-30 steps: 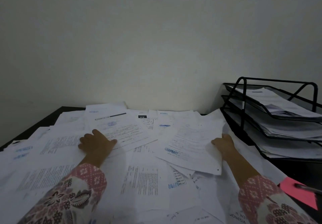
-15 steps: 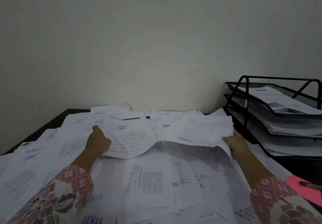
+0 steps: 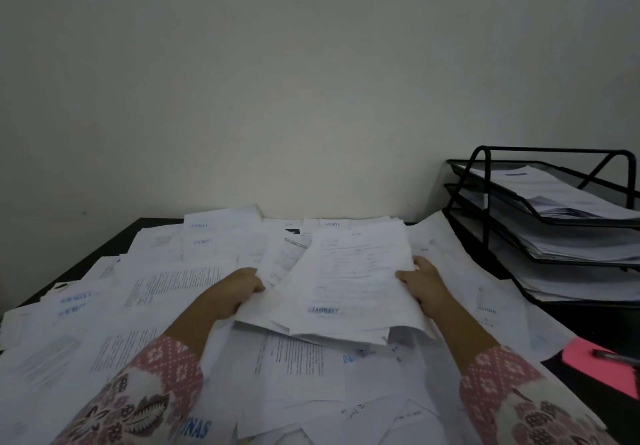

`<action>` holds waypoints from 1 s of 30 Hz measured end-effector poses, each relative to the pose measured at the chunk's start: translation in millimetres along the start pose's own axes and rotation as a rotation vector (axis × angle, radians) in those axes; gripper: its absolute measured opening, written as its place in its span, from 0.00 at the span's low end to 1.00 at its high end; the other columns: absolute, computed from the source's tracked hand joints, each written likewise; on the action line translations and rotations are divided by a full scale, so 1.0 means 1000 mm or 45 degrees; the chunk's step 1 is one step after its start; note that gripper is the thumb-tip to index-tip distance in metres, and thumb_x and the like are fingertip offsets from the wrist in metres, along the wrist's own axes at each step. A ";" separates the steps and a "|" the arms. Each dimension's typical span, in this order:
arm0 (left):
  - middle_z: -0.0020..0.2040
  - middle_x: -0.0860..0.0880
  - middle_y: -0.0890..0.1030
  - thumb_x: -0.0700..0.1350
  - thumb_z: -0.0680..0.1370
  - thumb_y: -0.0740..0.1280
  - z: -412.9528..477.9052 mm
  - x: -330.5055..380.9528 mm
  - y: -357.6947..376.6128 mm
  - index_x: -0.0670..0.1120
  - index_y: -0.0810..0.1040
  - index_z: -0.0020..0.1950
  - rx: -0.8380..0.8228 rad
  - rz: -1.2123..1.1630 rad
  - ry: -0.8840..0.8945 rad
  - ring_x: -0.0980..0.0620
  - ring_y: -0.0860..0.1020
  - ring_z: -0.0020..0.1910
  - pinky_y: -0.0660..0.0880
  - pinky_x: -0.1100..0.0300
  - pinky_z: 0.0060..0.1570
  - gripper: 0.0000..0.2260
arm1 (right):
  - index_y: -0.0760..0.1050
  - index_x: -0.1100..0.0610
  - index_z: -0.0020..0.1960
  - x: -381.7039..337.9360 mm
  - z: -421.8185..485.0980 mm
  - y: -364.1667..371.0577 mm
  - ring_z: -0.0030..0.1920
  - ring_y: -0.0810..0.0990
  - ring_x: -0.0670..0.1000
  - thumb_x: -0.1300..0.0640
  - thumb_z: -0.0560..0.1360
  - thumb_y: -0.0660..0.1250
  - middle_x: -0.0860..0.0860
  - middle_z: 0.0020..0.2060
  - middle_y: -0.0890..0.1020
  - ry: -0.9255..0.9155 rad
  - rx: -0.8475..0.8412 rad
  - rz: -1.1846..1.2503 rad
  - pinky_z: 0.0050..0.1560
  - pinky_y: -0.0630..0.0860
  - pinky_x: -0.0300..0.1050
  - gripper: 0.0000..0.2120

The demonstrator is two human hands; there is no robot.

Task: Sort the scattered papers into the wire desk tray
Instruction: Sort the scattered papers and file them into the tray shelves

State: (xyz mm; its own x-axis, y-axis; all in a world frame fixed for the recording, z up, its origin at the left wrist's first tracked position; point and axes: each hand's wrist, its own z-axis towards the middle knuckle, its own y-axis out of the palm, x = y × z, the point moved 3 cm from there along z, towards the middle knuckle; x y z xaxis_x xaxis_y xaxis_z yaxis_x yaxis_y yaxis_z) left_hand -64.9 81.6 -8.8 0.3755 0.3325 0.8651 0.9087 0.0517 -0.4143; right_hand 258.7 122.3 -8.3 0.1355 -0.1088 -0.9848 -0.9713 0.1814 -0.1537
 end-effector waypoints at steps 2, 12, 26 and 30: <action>0.42 0.41 0.76 0.37 0.80 0.59 -0.003 0.002 0.012 0.39 0.74 0.46 -0.030 -0.220 -0.056 0.46 0.74 0.39 0.70 0.58 0.40 0.06 | 0.66 0.63 0.68 0.001 -0.004 0.009 0.52 0.74 0.56 0.68 0.76 0.62 0.61 0.62 0.74 -0.045 -0.028 -0.108 0.51 0.73 0.46 0.21; 0.57 0.42 0.76 0.35 0.71 0.73 -0.021 0.012 0.042 0.39 0.68 0.66 -0.273 -0.001 -0.063 0.46 0.77 0.50 0.78 0.56 0.41 0.25 | 0.56 0.61 0.73 -0.008 -0.027 0.039 0.69 0.61 0.59 0.47 0.78 0.61 0.60 0.69 0.63 -0.120 -0.107 -1.041 0.65 0.63 0.48 0.30; 0.74 0.42 0.61 0.38 0.79 0.62 -0.020 0.014 0.030 0.40 0.55 0.75 0.140 0.136 0.171 0.43 0.62 0.71 0.61 0.55 0.67 0.27 | 0.73 0.63 0.55 -0.002 -0.006 -0.011 0.58 0.72 0.58 0.47 0.78 0.61 0.59 0.55 0.74 -0.024 0.275 -1.048 0.55 0.70 0.48 0.19; 0.73 0.41 0.63 0.37 0.79 0.60 -0.015 0.009 0.026 0.39 0.57 0.74 0.252 0.037 0.158 0.41 0.65 0.68 0.65 0.55 0.61 0.24 | 0.69 0.61 0.59 0.005 -0.006 -0.011 0.61 0.71 0.57 0.38 0.65 0.73 0.58 0.58 0.72 0.114 0.202 -1.232 0.50 0.70 0.46 0.35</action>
State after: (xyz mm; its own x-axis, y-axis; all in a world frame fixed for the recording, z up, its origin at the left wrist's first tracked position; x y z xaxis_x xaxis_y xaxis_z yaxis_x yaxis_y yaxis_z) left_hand -35.4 71.9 -7.1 0.4314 0.2191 0.8752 0.8483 0.2315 -0.4761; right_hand 269.2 114.1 -10.8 0.8369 -0.3520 -0.4192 -0.4103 0.1033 -0.9061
